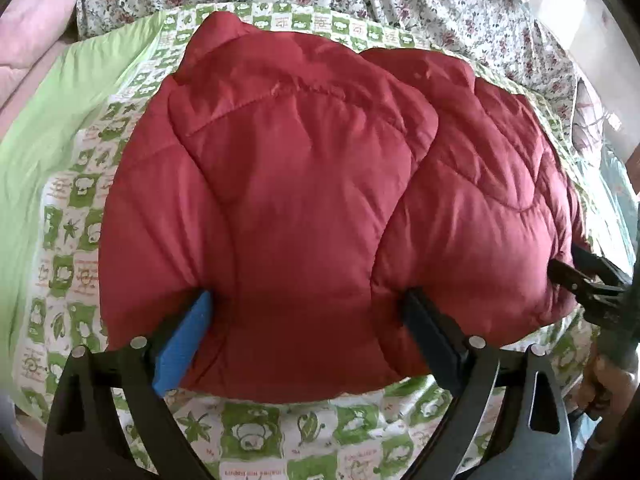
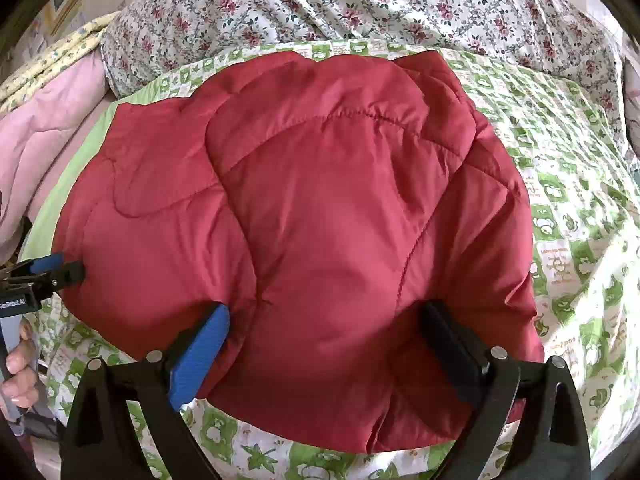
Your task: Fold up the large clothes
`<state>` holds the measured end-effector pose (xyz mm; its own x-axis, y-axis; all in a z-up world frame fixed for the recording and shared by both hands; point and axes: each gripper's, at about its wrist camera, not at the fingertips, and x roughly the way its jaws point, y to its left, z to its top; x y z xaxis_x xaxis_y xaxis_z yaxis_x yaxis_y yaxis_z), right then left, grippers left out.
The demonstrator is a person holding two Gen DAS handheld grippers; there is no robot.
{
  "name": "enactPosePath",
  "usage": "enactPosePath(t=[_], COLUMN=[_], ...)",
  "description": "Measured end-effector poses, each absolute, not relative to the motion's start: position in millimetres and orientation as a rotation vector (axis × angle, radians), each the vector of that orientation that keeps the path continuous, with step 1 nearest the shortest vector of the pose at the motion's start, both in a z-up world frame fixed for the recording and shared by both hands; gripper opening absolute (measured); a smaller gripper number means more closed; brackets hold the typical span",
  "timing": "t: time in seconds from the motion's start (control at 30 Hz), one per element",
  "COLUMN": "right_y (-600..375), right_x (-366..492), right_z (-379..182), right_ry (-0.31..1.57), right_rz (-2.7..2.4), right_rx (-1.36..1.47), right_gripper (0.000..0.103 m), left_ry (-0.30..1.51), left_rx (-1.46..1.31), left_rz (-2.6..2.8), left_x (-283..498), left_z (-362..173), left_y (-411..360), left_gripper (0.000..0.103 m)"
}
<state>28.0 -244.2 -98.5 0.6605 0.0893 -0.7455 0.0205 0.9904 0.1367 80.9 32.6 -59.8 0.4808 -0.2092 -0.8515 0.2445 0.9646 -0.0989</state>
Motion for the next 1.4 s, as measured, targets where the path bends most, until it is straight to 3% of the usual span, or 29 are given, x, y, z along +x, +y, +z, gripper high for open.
enactPosePath(t=[0.37, 1.0, 1.4], right_y=[-234.1, -241.2, -235.5], right_x=[12.7, 58.3, 12.0], right_z=[-61.3, -96.7, -54.0], right_ry=[0.700, 0.758, 0.727], right_rz=[0.045, 0.002, 0.057], right_rx=[0.126, 0.142, 0.149], right_gripper=[0.097, 0.103, 0.102], left_ry=[0.985, 0.975, 0.962], left_rx=[-0.028, 0.069, 0.064], left_rz=[-0.275, -0.193, -0.192], left_x=[79.3, 116.6, 81.1], left_z=[-37.3, -58.9, -34.8], left_y=[36.8, 18.3, 33.7], left_gripper=[0.098, 0.103, 0.102])
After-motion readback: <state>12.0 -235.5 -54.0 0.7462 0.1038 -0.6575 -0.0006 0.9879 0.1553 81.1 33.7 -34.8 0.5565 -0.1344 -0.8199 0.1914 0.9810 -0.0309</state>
